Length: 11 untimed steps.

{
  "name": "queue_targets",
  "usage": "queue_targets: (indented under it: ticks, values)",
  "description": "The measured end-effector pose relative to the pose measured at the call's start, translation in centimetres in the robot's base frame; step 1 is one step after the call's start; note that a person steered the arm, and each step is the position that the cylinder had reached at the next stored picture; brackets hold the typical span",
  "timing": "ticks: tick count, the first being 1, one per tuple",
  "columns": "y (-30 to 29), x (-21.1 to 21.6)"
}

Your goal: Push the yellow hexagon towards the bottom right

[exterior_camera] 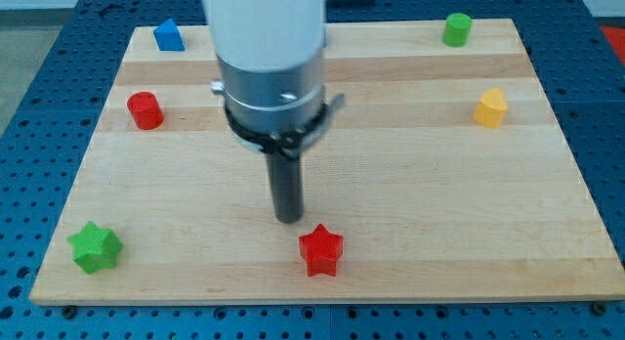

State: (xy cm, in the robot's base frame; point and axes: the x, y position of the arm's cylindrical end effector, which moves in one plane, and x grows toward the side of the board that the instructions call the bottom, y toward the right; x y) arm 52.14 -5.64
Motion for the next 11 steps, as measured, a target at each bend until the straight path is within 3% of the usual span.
queue_targets:
  ticks: [2,4,5,6,8,9,11]
  values:
    - [-5.8,-5.8]
    - [-5.6,-13.5]
    - [-1.7,-15.1]
    - [3.1,-15.1]
    - [4.6,-9.9]
    - [8.8,-9.7]
    - [11.0,-5.8]
